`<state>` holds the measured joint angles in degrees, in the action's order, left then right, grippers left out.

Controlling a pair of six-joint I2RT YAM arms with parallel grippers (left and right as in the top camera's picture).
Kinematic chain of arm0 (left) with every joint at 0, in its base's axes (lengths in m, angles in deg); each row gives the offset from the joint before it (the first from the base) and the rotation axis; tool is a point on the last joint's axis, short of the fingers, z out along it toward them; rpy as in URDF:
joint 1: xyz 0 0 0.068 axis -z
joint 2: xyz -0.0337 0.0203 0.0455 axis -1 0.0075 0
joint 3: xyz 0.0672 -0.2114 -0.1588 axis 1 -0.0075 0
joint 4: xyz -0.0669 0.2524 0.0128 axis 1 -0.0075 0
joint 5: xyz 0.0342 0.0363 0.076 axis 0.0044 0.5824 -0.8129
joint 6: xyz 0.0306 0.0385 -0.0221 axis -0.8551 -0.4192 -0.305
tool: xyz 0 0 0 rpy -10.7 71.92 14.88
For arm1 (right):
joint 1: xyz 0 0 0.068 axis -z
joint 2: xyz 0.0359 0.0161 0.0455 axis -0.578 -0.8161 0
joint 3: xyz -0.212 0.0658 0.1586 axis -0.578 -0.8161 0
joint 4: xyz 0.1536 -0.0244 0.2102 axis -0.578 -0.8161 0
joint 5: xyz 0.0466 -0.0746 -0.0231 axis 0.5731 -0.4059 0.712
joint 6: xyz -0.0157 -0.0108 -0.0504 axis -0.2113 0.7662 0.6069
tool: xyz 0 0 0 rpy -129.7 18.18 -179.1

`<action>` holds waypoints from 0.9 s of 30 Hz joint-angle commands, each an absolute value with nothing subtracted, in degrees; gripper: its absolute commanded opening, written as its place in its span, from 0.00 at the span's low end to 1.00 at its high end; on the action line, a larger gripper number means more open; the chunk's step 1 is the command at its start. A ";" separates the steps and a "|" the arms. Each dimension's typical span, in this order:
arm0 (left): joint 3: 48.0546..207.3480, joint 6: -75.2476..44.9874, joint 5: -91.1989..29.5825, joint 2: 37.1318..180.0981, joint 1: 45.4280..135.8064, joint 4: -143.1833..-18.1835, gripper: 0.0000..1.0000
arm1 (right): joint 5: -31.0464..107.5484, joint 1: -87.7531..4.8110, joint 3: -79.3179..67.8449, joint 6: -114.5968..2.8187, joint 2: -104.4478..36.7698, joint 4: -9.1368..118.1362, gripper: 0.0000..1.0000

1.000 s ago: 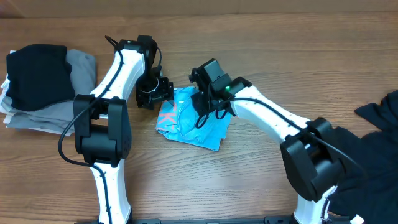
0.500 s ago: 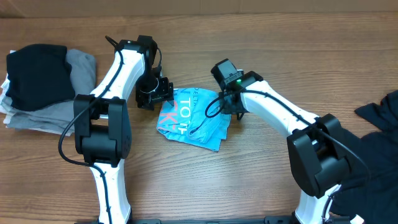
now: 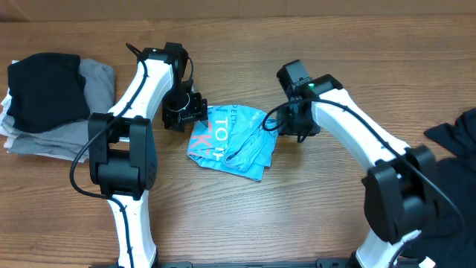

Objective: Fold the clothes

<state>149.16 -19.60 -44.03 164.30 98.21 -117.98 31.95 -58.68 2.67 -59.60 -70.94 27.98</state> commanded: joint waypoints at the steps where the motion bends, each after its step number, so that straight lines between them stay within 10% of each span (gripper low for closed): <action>1: 148.42 -20.08 -43.59 164.36 98.61 -118.00 0.73 | 51.18 -62.22 4.37 -51.93 -67.97 27.34 0.48; 27: 148.42 -20.10 -43.62 164.36 98.61 -118.00 0.74 | 51.27 -76.56 1.79 -53.99 -69.61 33.22 0.61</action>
<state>149.16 -19.60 -44.01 164.27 98.21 -117.98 52.27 -74.97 2.21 -53.99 -68.97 32.59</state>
